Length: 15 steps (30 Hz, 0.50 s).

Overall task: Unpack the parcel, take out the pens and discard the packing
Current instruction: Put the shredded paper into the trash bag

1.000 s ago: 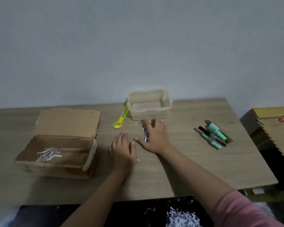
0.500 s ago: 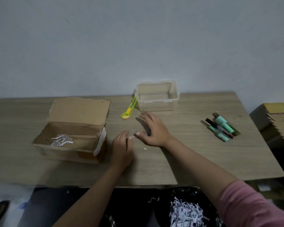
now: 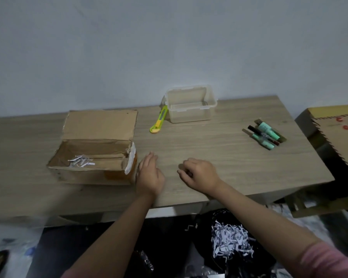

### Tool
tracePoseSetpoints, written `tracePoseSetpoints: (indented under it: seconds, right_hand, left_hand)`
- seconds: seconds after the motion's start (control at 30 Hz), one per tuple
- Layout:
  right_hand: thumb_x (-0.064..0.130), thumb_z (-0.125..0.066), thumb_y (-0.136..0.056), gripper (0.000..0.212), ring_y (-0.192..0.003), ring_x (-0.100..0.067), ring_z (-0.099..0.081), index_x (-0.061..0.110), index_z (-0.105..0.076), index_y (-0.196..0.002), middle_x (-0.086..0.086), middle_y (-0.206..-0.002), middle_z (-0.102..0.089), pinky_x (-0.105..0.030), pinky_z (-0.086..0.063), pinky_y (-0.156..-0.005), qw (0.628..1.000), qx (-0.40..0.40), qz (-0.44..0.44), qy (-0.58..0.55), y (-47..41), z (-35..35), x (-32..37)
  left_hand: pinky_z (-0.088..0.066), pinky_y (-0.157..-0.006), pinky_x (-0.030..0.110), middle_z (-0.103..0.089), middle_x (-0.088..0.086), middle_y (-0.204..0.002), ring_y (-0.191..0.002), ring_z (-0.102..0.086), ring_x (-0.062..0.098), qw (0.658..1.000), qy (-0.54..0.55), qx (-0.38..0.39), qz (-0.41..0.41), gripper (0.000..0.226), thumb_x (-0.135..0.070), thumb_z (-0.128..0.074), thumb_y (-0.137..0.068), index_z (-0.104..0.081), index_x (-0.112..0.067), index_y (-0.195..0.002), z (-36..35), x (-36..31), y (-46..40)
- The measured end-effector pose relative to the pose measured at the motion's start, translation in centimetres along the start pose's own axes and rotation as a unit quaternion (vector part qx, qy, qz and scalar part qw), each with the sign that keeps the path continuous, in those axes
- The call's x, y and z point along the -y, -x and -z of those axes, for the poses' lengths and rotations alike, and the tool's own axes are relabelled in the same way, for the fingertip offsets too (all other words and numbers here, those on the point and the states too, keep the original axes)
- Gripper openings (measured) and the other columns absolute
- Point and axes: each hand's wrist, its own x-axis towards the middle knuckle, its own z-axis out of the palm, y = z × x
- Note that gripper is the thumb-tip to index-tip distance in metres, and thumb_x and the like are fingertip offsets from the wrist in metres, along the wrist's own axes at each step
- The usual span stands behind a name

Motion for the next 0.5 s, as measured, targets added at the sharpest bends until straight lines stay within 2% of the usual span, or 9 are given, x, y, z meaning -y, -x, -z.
tracePoseSetpoints:
  seconds: [0.07, 0.17, 0.3, 0.4, 0.5]
  right_hand:
    - [0.028, -0.065, -0.078, 0.023, -0.047, -0.023, -0.058, 0.020, -0.051, -0.061, -0.001, -0.053, -0.058, -0.022, -0.034, -0.039, 0.998, -0.015, -0.036, 0.046, 0.4, 0.2, 0.4]
    - [0.033, -0.058, -0.079, 0.038, -0.039, -0.027, -0.056, 0.013, -0.053, -0.048, -0.004, -0.044, -0.056, -0.021, -0.030, -0.037, 0.987, -0.006, -0.116, 0.114, 0.6, 0.1, 0.8]
    - [0.031, -0.063, -0.075, 0.042, -0.037, -0.032, -0.054, 0.007, -0.050, -0.044, -0.009, -0.039, -0.053, -0.021, -0.029, -0.038, 0.969, 0.006, -0.200, 0.146, 1.8, 1.2, 1.6]
    - [0.028, -0.061, -0.079, 0.050, -0.034, -0.027, -0.042, 0.016, -0.031, -0.041, -0.007, -0.034, -0.036, -0.022, -0.022, -0.044, 0.944, -0.088, -0.312, 0.070, 5.3, 3.5, 2.3]
    - [0.022, -0.060, -0.088, 0.056, -0.040, -0.013, -0.025, 0.021, -0.023, -0.046, 0.002, -0.041, -0.022, -0.028, -0.021, -0.045, 0.878, -0.213, -0.428, -0.021, 10.3, 5.6, 2.9]
  left_hand:
    - [-0.026, -0.114, 0.035, -0.046, 0.010, -0.143, -0.134, -0.038, 0.026, 1.000, -0.006, 0.005, 0.002, 0.055, -0.014, -0.033, -0.078, -0.053, -0.005, -0.129, 0.2, -0.2, 0.0]
    - [-0.025, -0.114, 0.035, -0.046, 0.009, -0.143, -0.134, -0.037, 0.026, 1.000, -0.008, 0.000, -0.009, 0.046, -0.004, -0.041, -0.083, -0.053, -0.005, -0.128, 0.2, -0.1, 0.1]
    - [-0.025, -0.113, 0.035, -0.047, 0.010, -0.141, -0.134, -0.036, 0.027, 1.000, -0.006, -0.007, -0.014, 0.046, -0.007, -0.037, -0.083, -0.054, -0.004, -0.126, 0.5, -0.1, 0.0]
    - [-0.028, -0.111, 0.038, -0.048, 0.012, -0.139, -0.132, -0.036, 0.029, 1.000, -0.003, -0.006, -0.014, 0.043, -0.004, -0.042, -0.082, -0.054, -0.003, -0.124, 0.5, -0.1, -0.3]
    - [-0.033, -0.107, 0.041, -0.051, 0.013, -0.135, -0.128, -0.039, 0.032, 1.000, -0.008, -0.006, -0.018, 0.041, -0.005, -0.045, -0.081, -0.054, -0.004, -0.121, 0.3, 0.1, -0.3]
